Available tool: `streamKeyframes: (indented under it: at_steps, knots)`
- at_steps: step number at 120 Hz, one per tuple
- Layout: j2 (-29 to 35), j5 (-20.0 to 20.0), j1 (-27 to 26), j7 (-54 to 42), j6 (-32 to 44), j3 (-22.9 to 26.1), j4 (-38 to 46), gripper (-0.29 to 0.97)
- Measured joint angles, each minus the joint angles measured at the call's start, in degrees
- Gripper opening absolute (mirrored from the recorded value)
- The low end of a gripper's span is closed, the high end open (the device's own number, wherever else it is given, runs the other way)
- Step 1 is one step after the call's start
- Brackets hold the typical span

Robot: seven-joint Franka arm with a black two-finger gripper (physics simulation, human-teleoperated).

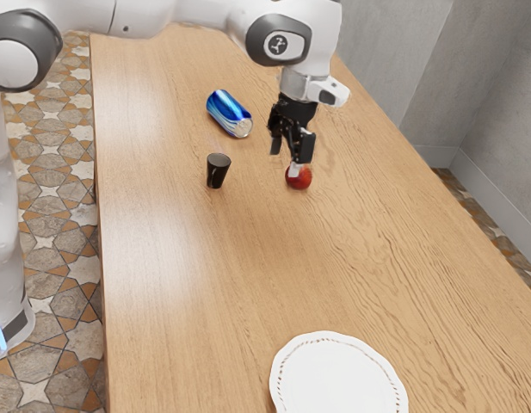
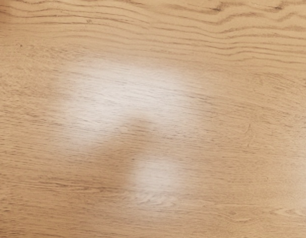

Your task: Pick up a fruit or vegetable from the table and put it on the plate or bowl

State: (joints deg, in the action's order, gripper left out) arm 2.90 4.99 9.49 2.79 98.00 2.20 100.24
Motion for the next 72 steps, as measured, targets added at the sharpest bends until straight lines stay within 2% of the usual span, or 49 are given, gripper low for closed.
streamKeyframes:
  at_steps: [13,33,37,45,55,63,72]
  knots:
    - [1.4,-0.8,6.4,-0.2,-0.3,0.0,1.4,0.68]
    - [12.4,0.7,12.6,-0.3,1.8,0.7,15.9,0.68]
    - [14.6,0.8,16.2,-0.4,1.6,2.1,17.0,0.68]
    - [18.3,0.8,27.1,-0.5,0.8,8.6,18.3,0.68]
    - [20.2,0.8,33.1,-0.7,0.0,11.1,18.7,0.68]
    - [20.9,0.5,36.3,-1.2,-0.4,11.1,18.9,0.68]
    - [21.1,-0.6,37.2,-1.5,-0.5,10.6,19.0,0.68]
